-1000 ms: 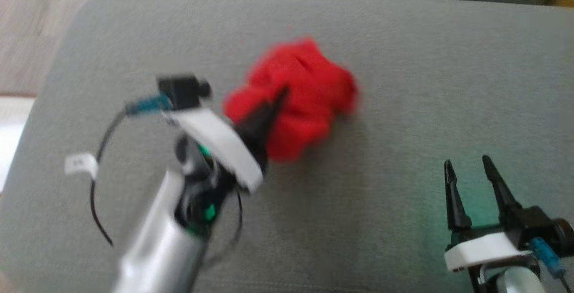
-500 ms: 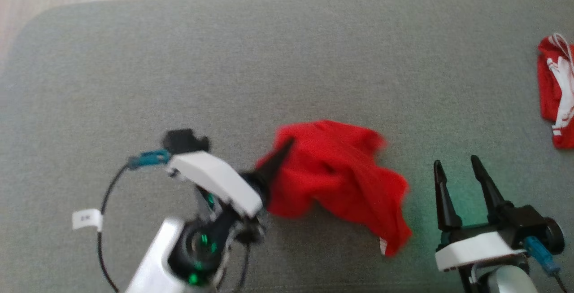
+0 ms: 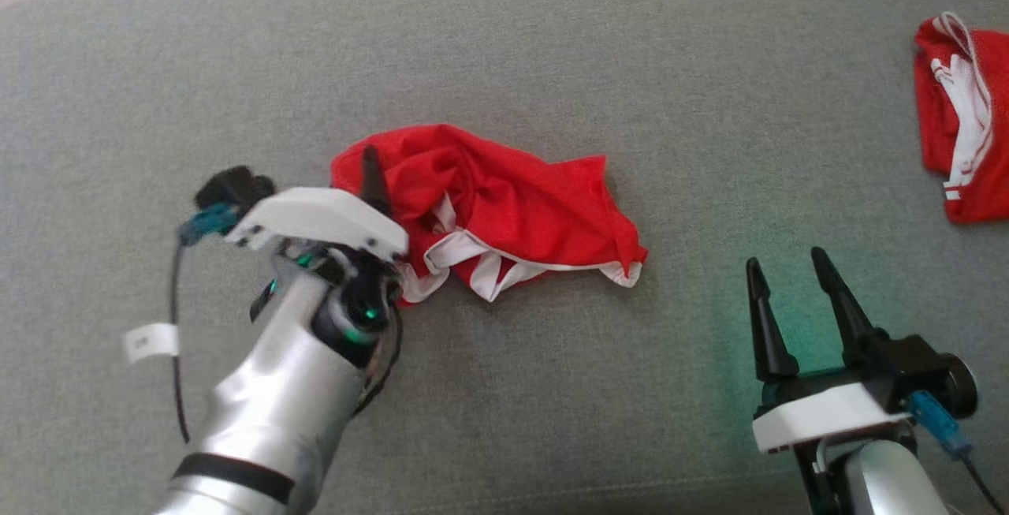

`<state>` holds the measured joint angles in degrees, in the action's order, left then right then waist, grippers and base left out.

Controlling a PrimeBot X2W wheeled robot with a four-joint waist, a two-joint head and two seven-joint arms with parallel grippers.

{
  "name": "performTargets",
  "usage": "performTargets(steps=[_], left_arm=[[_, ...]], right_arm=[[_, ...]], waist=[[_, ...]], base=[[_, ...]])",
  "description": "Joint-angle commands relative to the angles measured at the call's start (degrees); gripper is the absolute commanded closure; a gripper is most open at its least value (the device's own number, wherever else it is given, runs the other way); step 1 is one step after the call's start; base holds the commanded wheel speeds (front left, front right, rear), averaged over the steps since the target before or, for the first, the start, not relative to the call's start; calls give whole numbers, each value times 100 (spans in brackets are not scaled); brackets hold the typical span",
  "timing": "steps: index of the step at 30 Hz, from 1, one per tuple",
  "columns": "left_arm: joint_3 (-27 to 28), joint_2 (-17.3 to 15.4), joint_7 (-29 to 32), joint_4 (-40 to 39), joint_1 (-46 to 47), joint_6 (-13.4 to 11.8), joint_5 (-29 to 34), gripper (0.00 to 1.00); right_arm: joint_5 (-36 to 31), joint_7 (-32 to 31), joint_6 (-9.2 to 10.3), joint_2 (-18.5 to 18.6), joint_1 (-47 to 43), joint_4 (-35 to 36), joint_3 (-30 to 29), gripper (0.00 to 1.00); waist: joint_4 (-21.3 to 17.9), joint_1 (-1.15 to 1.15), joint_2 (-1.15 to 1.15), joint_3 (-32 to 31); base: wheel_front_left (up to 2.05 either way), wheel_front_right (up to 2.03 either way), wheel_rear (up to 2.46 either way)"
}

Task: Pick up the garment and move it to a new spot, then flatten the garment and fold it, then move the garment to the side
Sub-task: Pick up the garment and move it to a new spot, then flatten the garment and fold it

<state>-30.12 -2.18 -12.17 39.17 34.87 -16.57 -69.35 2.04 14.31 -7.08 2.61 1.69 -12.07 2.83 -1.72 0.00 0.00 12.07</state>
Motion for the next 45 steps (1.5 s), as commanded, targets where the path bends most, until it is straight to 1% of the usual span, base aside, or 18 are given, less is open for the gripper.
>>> performTargets(steps=[1,4,6,7,10,12,15,19,21,25,27,31,35,45], left_arm=[[-35,-84,-132,-39,307,129,310,0],[-319,-120,-260,95,380,323,978,0],[-272,-209,-277,-151,364,321,1598,0],[-272,-209,-277,-151,364,321,1598,0],[-54,-306,-280,-967,-35,193,2693,0],[7,-313,-281,-1540,-464,143,3247,0],[31,-357,-282,-2297,-1152,90,3887,0],[56,-503,-282,-3007,-1952,-20,4529,0],[99,-560,-282,-3277,-2310,-40,4777,0],[272,-659,-282,-3564,-2970,-53,5204,0],[390,-719,-282,-3621,-3398,39,5490,0],[572,-833,-283,-3615,-3817,172,5891,0],[803,-848,-283,-3604,-4041,287,6117,0],[1135,-622,-283,-3454,-4192,571,6343,0]], right_arm=[[42,68,-41,27,101,146,78,0],[20,69,-41,27,8,127,8,0],[4,69,-41,27,-53,120,-18,0],[4,69,-41,27,-53,120,-18,0],[-25,69,-41,27,-121,121,-27,0],[-50,69,-41,27,-170,141,-30,0],[-113,69,-41,27,-279,178,-19,0],[-202,69,-41,27,-412,286,-64,0],[-237,69,-41,27,-483,340,-91,0],[-288,69,-41,27,-635,434,-146,0],[-293,69,-41,27,-780,468,-191,0],[-280,69,-41,27,-959,493,-251,0],[-270,69,-41,27,-1036,513,-302,0],[-93,69,-41,27,-1022,481,-313,0]], waist=[[38,0,0,-21],[136,0,0,-102],[203,0,0,-173],[203,0,0,-173],[275,0,0,-301],[324,0,0,-387],[399,0,0,-542],[503,0,0,-678],[552,0,0,-747],[656,0,0,-888],[736,0,0,-1018],[817,0,0,-1174],[865,0,0,-1235],[972,0,0,-1236]], base=[[0,0,0],[0,0,0],[0,0,0],[0,0,0],[0,0,0],[0,0,0],[0,0,0],[0,0,0],[0,0,0],[0,0,0],[0,0,0],[0,0,0],[0,0,0],[0,0,0]])
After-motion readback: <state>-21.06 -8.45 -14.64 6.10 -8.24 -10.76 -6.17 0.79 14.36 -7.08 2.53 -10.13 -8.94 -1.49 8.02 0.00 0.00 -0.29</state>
